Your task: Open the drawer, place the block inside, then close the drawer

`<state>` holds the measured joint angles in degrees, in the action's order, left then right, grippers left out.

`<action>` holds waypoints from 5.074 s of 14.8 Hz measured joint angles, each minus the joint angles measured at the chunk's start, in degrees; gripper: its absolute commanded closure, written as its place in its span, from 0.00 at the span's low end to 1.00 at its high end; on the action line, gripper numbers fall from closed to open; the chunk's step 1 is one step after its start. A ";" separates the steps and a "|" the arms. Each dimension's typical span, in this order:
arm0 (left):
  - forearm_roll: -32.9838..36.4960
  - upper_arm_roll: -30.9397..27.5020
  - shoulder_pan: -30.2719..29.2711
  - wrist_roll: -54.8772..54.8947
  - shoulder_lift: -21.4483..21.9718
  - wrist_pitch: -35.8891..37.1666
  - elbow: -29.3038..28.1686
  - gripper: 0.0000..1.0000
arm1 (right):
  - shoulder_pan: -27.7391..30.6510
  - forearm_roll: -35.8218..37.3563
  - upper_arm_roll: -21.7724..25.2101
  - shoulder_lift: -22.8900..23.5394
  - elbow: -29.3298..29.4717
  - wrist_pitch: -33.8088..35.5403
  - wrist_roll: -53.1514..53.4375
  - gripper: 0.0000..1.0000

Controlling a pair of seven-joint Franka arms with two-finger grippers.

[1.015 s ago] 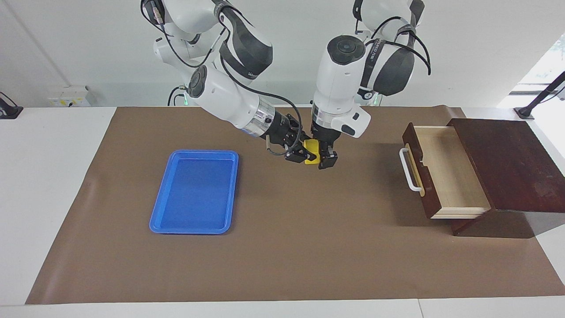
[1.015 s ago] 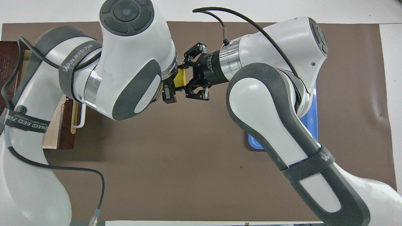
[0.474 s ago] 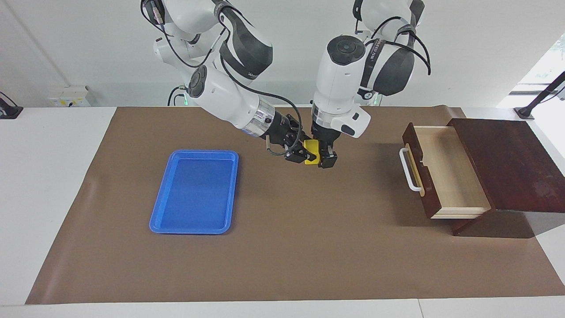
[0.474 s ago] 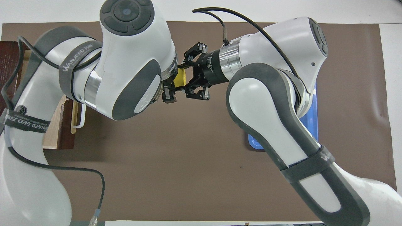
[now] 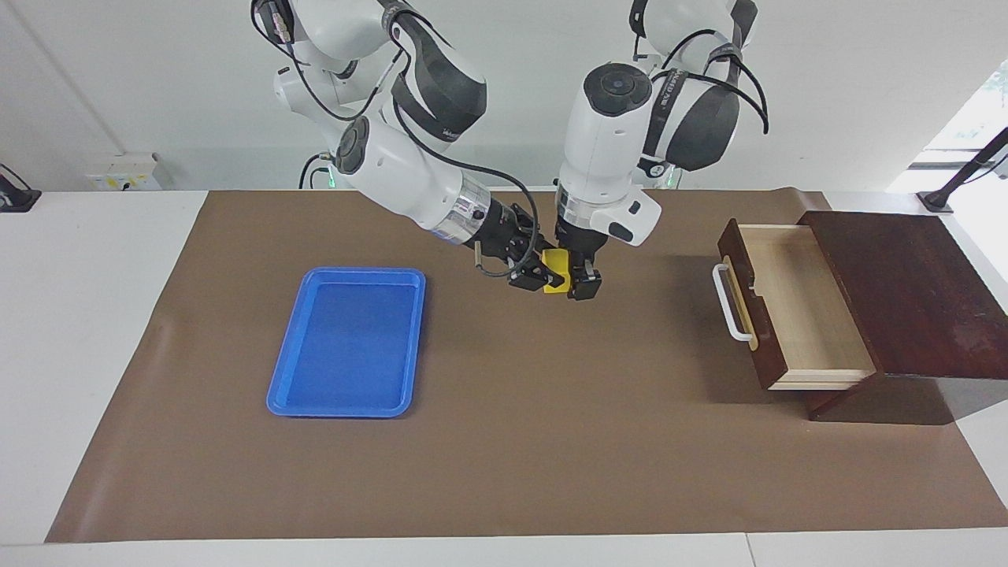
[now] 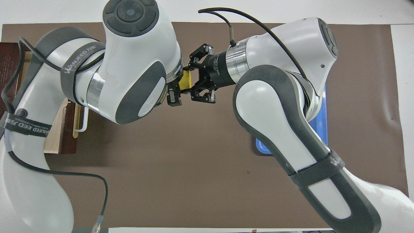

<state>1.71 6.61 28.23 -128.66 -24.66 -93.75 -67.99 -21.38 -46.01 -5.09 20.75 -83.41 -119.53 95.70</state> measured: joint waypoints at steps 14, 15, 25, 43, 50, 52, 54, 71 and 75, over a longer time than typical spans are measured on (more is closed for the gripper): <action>0.00 -0.33 0.00 -0.25 0.00 -0.28 0.02 1.00 | -0.37 0.11 0.62 -0.14 0.43 0.82 0.76 0.00; 0.00 -0.33 0.00 -0.26 -0.01 -0.33 0.02 1.00 | 0.41 0.11 1.06 -0.21 0.79 1.29 0.90 0.00; 0.08 -1.41 -2.52 3.82 -0.17 -0.31 -0.02 1.00 | 18.10 7.89 2.06 -0.92 5.38 10.01 -7.79 0.00; 0.09 -1.70 -26.07 38.15 9.13 -6.47 -15.43 1.00 | 21.84 32.53 4.86 -7.79 6.83 33.98 -67.64 0.00; 0.09 -1.75 -35.09 49.39 11.89 -12.87 -25.05 1.00 | 25.68 42.08 5.08 -16.95 -0.26 36.16 -98.05 0.00; 0.09 -1.77 -35.41 49.40 12.46 -15.11 -28.03 1.00 | 26.97 44.07 5.11 -19.33 -2.98 36.16 -104.37 0.00; 0.09 -1.85 -35.71 49.40 12.83 -15.68 -29.34 1.00 | 27.34 45.56 5.11 -21.49 -5.66 36.16 -106.96 0.00; 0.09 -1.84 -36.58 51.20 16.82 -23.63 -42.11 1.00 | 27.79 47.70 4.46 -23.80 -11.37 32.53 -107.29 0.00; 0.09 -1.84 -36.76 51.24 16.83 -24.03 -42.18 0.00 | 27.79 47.70 4.49 -23.66 -11.31 32.55 -107.28 0.00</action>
<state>1.81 4.77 -8.53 -77.42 -7.82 -117.77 -110.17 6.42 1.69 -0.61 -2.91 -94.73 -86.98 -11.58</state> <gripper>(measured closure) 0.419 0.000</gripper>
